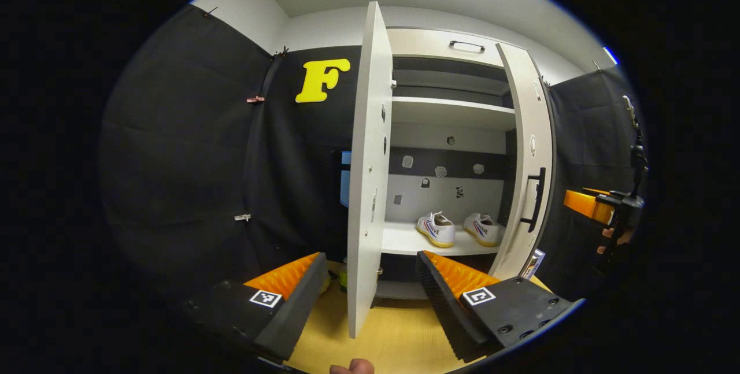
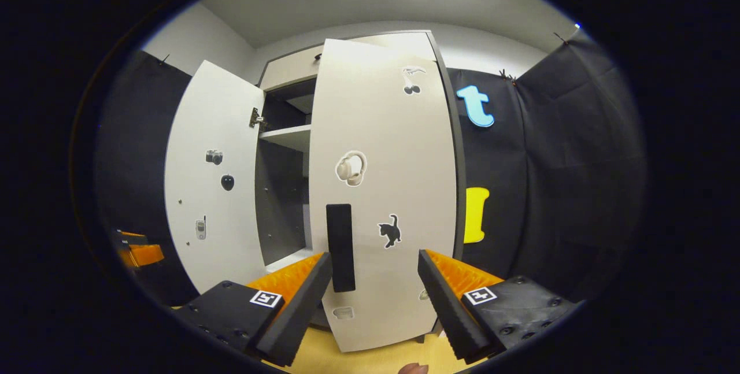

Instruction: Grab one shoe with the right hand and put it into the shoe cabinet, grab the other shoe with the left hand and put it into the shoe cabinet; then close the right door with the right hand and the left door with the left hand.

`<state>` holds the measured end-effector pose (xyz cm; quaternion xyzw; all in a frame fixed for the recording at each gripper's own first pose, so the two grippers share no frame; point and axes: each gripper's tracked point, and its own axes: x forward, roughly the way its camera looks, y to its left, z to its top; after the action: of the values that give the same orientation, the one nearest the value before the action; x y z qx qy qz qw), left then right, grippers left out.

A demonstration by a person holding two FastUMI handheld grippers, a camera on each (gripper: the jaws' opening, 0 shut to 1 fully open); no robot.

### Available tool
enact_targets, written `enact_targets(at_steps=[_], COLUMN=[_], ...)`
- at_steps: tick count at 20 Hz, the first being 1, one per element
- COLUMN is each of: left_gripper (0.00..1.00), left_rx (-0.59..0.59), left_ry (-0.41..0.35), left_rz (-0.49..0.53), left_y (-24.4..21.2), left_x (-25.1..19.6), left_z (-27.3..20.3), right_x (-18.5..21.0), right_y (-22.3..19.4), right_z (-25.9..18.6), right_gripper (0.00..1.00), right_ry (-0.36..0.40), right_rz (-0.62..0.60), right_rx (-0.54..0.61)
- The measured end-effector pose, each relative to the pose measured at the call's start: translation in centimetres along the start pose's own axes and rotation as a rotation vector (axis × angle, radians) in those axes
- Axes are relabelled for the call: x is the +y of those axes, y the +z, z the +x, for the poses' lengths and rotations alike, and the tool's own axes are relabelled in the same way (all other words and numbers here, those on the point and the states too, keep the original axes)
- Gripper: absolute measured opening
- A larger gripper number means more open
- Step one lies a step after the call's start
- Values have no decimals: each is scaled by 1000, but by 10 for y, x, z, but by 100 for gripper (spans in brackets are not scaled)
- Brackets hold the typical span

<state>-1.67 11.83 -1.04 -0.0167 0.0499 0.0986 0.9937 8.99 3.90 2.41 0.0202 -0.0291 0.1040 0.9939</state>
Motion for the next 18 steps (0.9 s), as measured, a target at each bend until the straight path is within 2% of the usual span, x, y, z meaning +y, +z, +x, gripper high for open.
enact_targets(at_steps=[3,7,11,16,18], left_gripper=[97,98,96,95,95], left_rx=[-17,-47,-71,-38,-23], left_ry=[24,90,134,113,80], left_rz=[-6,-16,-9,2,-6], left_y=[10,29,38,37,32], left_x=[20,65,105,118,111], left_z=[8,28,51,95,104], right_x=[15,20,10,-10,-9], right_y=[-9,-19,-16,-20,-25], right_z=[-11,-21,-26,-26,-28], right_gripper=[97,98,98,98,98], right_ry=[6,20,-18,-82,-78], right_rz=[35,13,82,47,11], right_rx=[36,70,50,63,83])
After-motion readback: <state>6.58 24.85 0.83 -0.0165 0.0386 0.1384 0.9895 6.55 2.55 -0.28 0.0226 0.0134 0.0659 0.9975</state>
